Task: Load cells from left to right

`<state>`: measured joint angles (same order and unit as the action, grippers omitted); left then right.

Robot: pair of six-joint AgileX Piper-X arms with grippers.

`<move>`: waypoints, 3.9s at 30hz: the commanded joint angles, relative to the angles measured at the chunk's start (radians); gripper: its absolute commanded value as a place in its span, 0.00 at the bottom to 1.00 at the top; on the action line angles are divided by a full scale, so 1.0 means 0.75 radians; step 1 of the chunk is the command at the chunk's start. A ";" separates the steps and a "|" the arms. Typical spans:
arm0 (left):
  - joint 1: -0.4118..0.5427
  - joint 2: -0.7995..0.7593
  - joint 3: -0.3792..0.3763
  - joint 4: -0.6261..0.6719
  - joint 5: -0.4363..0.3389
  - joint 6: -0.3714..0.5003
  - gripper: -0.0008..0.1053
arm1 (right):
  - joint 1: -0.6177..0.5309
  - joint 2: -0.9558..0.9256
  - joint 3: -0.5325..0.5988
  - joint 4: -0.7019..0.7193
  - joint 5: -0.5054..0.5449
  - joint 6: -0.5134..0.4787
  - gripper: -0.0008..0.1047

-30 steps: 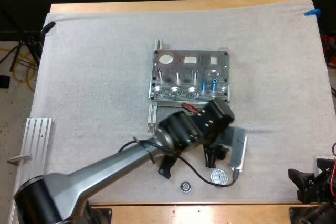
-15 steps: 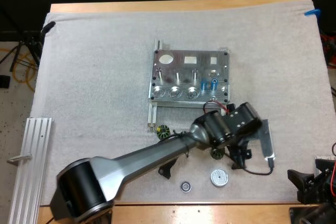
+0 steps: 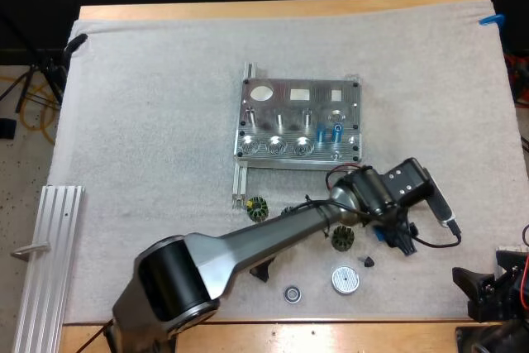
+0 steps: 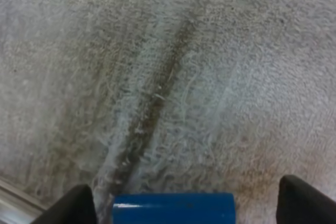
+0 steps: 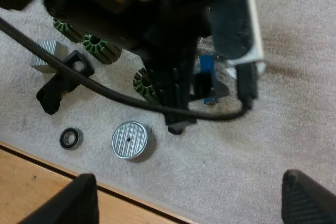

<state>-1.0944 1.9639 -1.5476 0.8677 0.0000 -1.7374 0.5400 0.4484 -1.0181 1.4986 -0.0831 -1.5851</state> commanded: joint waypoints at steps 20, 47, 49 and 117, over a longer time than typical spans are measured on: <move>-0.026 0.117 -0.012 -0.056 -0.226 -0.015 0.66 | 0.000 -0.005 0.000 0.004 -0.005 0.001 0.67; -0.026 0.151 -0.012 0.245 -0.326 0.148 0.66 | 0.000 -0.005 0.000 -0.006 -0.005 -0.005 0.67; -0.022 0.151 -0.012 0.228 -0.270 0.148 0.66 | 0.000 -0.005 0.000 -0.006 -0.005 -0.005 0.67; 0.105 0.127 -0.144 0.392 -0.019 0.173 0.01 | 0.000 -0.005 0.000 -0.140 0.004 0.072 0.67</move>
<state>-1.0120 2.0856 -1.6466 1.1514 0.0112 -1.6149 0.5400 0.4484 -1.0181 1.4141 -0.0819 -1.5422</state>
